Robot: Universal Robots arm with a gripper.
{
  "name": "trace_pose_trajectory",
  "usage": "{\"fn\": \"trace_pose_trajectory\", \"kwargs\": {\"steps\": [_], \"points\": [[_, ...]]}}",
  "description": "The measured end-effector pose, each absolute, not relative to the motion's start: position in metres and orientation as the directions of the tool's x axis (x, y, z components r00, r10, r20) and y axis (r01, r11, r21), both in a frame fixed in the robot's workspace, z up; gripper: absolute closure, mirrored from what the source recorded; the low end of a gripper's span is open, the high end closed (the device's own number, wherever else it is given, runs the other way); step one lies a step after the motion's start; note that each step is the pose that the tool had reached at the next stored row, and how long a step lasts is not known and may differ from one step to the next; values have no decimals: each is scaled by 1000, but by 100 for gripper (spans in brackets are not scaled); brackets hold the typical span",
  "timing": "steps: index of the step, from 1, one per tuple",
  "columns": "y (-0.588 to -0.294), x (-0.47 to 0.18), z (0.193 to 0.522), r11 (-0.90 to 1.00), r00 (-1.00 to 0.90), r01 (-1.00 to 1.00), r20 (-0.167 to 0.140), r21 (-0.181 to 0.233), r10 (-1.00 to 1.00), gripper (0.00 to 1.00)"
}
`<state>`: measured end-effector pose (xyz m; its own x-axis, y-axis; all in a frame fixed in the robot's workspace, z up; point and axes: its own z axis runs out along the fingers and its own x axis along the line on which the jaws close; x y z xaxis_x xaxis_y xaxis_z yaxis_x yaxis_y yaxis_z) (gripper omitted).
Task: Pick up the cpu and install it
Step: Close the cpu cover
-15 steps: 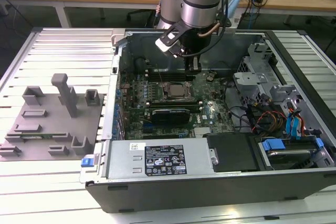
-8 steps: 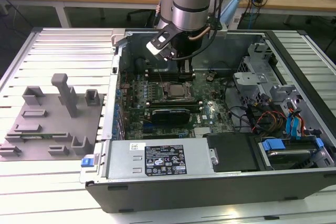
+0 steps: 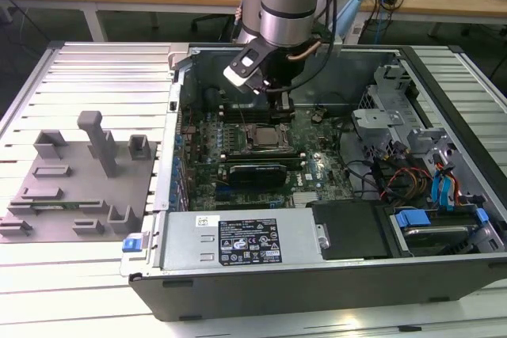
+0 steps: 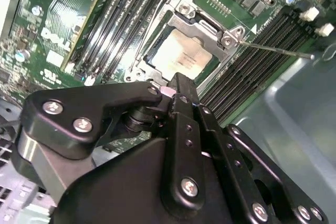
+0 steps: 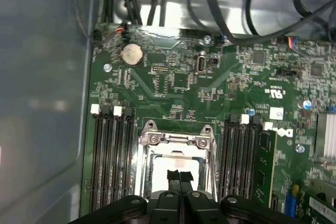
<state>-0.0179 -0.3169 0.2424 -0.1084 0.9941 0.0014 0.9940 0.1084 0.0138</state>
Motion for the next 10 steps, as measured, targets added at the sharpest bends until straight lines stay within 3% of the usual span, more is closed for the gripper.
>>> {"fn": "trace_pose_trajectory", "kwargs": {"steps": [10], "points": [[-317,-18,242,257,-257,966,1,14,966,89]]}}
